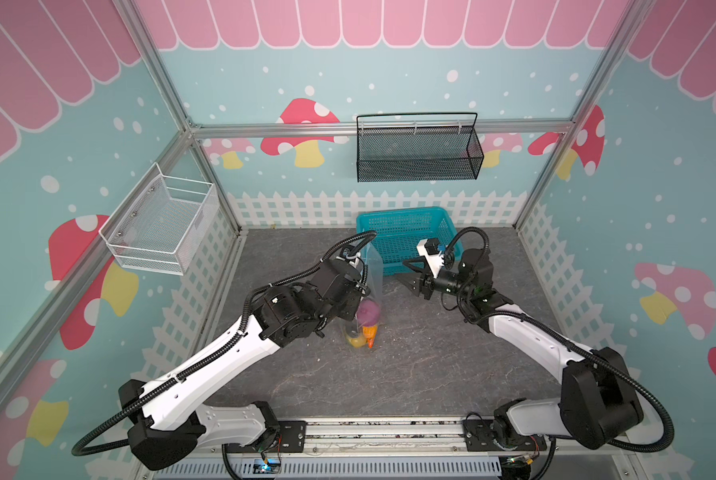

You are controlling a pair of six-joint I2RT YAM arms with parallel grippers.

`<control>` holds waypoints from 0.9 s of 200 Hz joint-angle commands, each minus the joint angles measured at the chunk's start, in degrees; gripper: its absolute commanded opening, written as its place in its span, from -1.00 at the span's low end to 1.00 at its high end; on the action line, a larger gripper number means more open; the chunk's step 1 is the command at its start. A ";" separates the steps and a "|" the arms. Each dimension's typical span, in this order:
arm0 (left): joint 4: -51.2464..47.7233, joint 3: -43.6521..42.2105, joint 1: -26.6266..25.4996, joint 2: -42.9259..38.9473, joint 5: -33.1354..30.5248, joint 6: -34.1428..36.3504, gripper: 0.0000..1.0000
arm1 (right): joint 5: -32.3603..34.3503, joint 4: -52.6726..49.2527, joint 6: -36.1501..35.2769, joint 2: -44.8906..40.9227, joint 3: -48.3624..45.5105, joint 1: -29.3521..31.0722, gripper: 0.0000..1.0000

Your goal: Place the food in the zip-top bag and seal the zipper

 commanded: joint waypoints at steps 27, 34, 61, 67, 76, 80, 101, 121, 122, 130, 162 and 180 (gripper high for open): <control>6.72 -2.43 3.18 -2.79 -2.92 7.26 -1.00 | -11.78 3.18 -3.19 6.13 6.15 -0.77 0.18; 7.98 -3.04 3.55 -3.34 -2.44 8.36 -1.00 | -13.04 3.26 -3.40 7.07 6.85 -1.04 0.18; 13.35 -6.39 4.31 -6.22 0.36 12.88 -1.00 | -20.17 2.59 -4.13 12.19 11.74 -1.84 0.25; 14.07 -6.95 4.69 -6.73 1.45 13.68 -1.00 | -21.53 2.55 -3.83 13.47 13.04 -1.94 0.27; 14.83 -7.64 5.03 -7.46 2.93 14.60 -1.00 | -23.26 2.54 -3.50 15.31 14.73 -2.03 0.30; 15.11 -7.91 5.12 -7.75 3.41 15.04 -1.00 | -23.91 2.53 -3.45 16.11 15.47 -2.03 0.32; 16.57 -9.41 5.48 -9.10 4.42 16.17 -1.00 | -25.63 4.42 -1.56 19.03 17.54 -1.94 0.39; 17.80 -10.98 5.67 -10.23 4.93 16.83 -1.00 | -26.60 9.44 1.41 20.58 17.28 -1.26 0.41; 17.88 -11.07 5.70 -10.25 4.93 16.83 -1.00 | -26.54 9.56 1.42 20.59 17.27 -1.20 0.41; 18.11 -11.46 5.87 -10.51 4.93 16.91 -1.00 | -26.18 10.25 1.36 20.90 17.27 -0.75 0.41; 18.89 -12.70 6.76 -11.41 6.42 17.57 -1.00 | -26.22 10.29 0.99 22.63 18.50 0.76 0.24; 19.46 -13.33 7.25 -12.06 6.43 17.62 -1.00 | -25.49 10.34 1.41 22.89 18.08 0.98 0.01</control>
